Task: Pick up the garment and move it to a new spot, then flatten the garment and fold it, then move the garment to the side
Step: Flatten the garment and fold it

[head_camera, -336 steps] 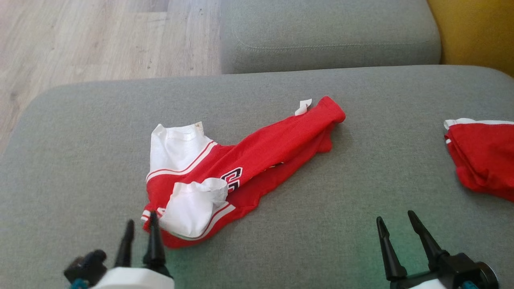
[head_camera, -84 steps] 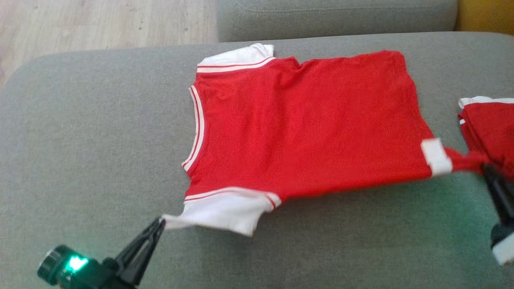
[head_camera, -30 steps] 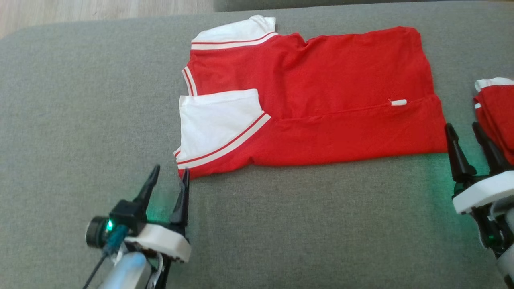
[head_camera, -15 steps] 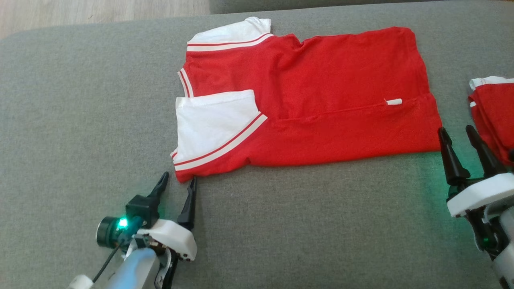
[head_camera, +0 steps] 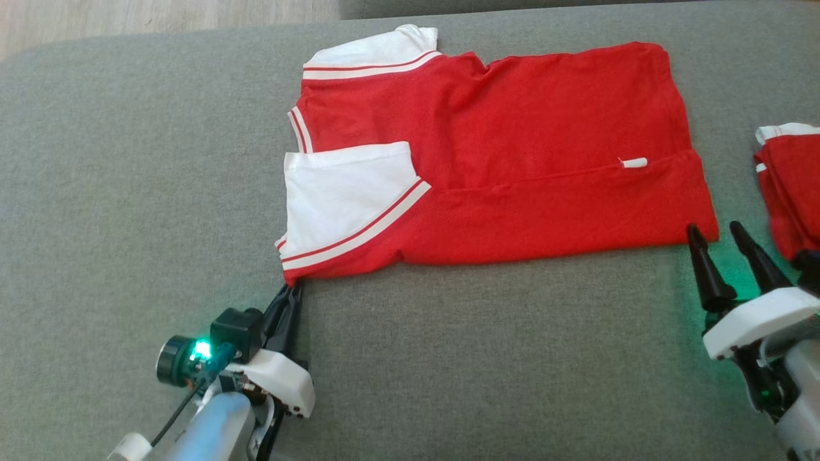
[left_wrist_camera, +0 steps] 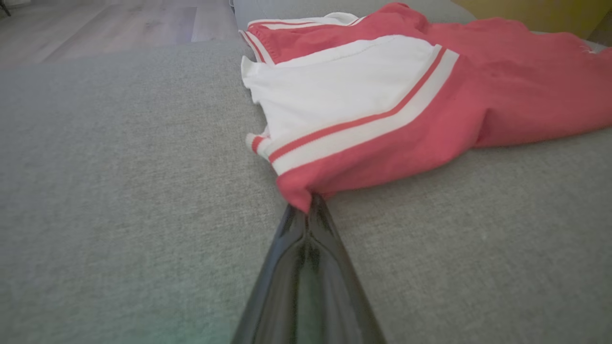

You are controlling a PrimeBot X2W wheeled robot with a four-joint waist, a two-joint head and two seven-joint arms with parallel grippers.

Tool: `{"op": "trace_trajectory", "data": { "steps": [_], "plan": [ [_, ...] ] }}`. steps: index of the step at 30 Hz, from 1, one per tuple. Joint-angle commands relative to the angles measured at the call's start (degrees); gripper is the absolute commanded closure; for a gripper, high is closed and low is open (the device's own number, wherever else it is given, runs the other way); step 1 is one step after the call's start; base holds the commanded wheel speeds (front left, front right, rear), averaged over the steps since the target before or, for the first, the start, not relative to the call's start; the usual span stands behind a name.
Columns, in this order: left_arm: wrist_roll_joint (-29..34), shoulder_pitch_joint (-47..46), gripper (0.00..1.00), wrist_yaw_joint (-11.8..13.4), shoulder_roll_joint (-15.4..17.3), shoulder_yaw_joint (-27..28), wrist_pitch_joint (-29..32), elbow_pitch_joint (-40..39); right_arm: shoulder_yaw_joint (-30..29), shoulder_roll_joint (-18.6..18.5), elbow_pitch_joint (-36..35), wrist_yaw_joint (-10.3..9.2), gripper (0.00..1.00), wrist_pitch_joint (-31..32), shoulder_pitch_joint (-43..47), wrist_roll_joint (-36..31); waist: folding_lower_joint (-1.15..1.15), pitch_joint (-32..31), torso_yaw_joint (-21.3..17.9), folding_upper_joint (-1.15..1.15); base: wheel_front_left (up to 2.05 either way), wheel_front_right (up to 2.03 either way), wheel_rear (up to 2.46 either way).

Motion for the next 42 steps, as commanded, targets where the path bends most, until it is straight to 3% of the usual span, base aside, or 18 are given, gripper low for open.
{"op": "trace_trajectory", "data": {
  "steps": [1, 12, 13, 15, 16, 17, 30, 42],
  "plan": [
    [0.55, -1.75, 1.00, -0.12, 1.76, 2.04, -0.54, -1.55, 0.79, -0.80, -0.48, -0.04, 0.00, 0.10, -1.68, 0.38, 0.00, 0.04, 0.12, 0.00, 0.00, 0.00, 0.00],
    [2.29, -2.64, 1.00, -0.67, 2.60, 2.13, -0.54, -2.37, 2.36, 0.49, 8.98, -0.04, 0.00, 1.76, -4.92, 0.93, 0.00, 0.37, 1.55, 0.00, 0.00, 0.00, 0.00],
    [2.38, -2.67, 1.00, -0.67, 2.65, 2.18, -0.54, -2.43, 2.59, 0.51, 9.56, -0.04, 0.09, 1.93, -5.18, 0.91, 0.00, 0.36, 1.55, 0.00, 0.00, 0.00, 0.00],
    [2.52, -2.62, 1.00, -0.71, 2.81, 2.31, -0.54, -2.55, 3.19, 0.64, 10.50, -0.04, 0.46, 2.31, -5.67, 0.99, 0.00, 0.33, 1.49, 0.00, 0.00, 0.00, 0.00],
    [2.52, -2.62, 1.00, -0.71, 2.81, 2.31, -0.54, -2.55, 3.19, 0.64, 10.50, -0.04, 0.46, 2.31, -5.67, 0.99, 0.00, 0.33, 1.49, 0.00, 0.00, 0.00, 0.00],
    [2.65, -2.59, 1.00, -0.76, 2.95, 2.42, -0.54, -2.63, 4.09, 0.84, 11.04, -0.04, 1.00, 2.73, -6.24, 1.14, 0.00, 0.34, 1.43, 0.00, 0.00, 0.00, 0.00],
    [2.47, 0.46, 1.00, -1.74, 4.59, 3.15, -0.54, -4.03, 8.02, -2.39, 9.59, -0.04, 1.00, 1.46, -4.09, 5.73, 0.00, -2.21, 1.16, 0.00, 0.00, 0.00, 0.00],
    [2.86, 12.89, 1.00, -0.40, 7.49, 1.27, -0.10, -11.11, 8.29, -7.75, 1.15, -0.04, 1.00, -0.25, 9.12, 8.11, 0.00, -5.54, 0.44, 0.00, 0.00, 0.00, 0.00]
  ]
}}
